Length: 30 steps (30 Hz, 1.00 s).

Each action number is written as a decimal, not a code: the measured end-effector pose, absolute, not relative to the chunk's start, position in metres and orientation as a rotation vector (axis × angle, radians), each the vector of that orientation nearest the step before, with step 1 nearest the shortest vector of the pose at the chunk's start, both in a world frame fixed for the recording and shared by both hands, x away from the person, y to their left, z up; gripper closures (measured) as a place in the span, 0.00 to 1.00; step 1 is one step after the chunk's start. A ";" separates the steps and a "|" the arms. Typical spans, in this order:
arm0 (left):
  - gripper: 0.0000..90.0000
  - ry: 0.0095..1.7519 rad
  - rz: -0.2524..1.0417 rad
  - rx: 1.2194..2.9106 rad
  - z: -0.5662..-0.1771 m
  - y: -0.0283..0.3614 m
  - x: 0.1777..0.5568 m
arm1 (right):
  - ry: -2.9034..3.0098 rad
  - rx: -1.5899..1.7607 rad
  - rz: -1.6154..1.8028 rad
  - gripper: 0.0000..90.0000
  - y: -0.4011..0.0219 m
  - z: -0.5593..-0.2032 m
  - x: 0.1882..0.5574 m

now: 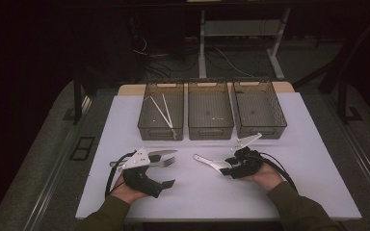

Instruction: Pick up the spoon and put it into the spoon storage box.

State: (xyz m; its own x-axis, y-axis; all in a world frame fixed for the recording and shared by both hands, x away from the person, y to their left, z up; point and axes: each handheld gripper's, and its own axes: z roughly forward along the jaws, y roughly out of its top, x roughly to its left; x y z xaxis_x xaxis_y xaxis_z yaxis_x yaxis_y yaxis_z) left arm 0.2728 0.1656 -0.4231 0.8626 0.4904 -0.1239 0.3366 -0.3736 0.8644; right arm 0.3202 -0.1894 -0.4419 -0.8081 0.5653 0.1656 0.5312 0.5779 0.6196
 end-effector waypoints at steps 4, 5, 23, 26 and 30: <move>0.00 0.605 0.187 1.998 -0.423 0.165 0.273 | 2.750 0.912 1.037 0.61 -0.187 -0.442 0.317; 0.00 0.605 0.188 1.998 -0.423 0.165 0.273 | 2.750 0.902 1.035 0.62 -0.186 -0.442 0.317; 0.00 0.600 0.190 2.001 -0.423 0.165 0.272 | 2.730 0.857 1.012 0.82 -0.183 -0.440 0.310; 0.00 0.600 0.190 2.001 -0.422 0.165 0.272 | 2.732 0.884 1.041 0.86 -0.185 -0.439 0.312; 0.00 0.599 0.188 2.001 -0.422 0.164 0.272 | 2.730 0.886 1.053 0.90 -0.185 -0.438 0.312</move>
